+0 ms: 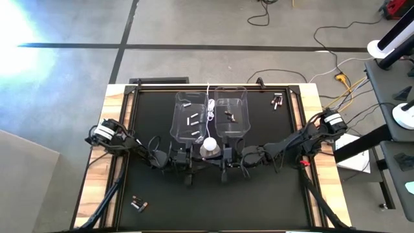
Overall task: Sort batteries
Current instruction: Put the white battery into the left transparent bin, then put the black battery into the right transparent bin
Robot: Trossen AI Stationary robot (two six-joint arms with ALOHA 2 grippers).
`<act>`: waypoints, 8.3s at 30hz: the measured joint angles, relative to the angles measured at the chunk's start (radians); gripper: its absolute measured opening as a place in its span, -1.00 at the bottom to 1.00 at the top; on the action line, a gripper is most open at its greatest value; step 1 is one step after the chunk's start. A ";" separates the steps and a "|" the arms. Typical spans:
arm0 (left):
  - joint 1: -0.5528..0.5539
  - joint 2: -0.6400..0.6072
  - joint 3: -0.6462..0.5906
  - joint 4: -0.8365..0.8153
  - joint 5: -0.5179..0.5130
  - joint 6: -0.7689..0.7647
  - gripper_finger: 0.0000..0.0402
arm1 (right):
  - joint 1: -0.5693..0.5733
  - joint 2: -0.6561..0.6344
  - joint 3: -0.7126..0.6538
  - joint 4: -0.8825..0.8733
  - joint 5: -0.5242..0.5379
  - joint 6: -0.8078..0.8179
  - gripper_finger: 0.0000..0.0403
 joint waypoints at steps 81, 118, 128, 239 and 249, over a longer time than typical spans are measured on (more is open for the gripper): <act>0.732 0.078 0.723 -2.280 0.197 0.183 -0.83 | -0.222 -0.739 -0.003 -1.604 0.135 0.331 0.12; 0.478 -0.591 0.353 -1.590 0.171 0.082 0.02 | -1.335 -0.098 0.064 -1.292 -0.154 0.427 -0.10; 0.259 -0.644 0.101 -1.156 0.068 -0.001 0.03 | -1.337 -0.056 0.100 -1.346 -0.119 0.594 -0.19; -0.024 -0.595 0.026 -0.797 -0.252 -0.035 0.30 | -0.750 0.344 0.603 -1.560 -0.365 -0.057 -0.79; -0.024 -0.603 0.026 -0.878 -0.301 -0.071 0.47 | -0.750 0.335 0.600 -1.533 -0.365 0.003 -0.58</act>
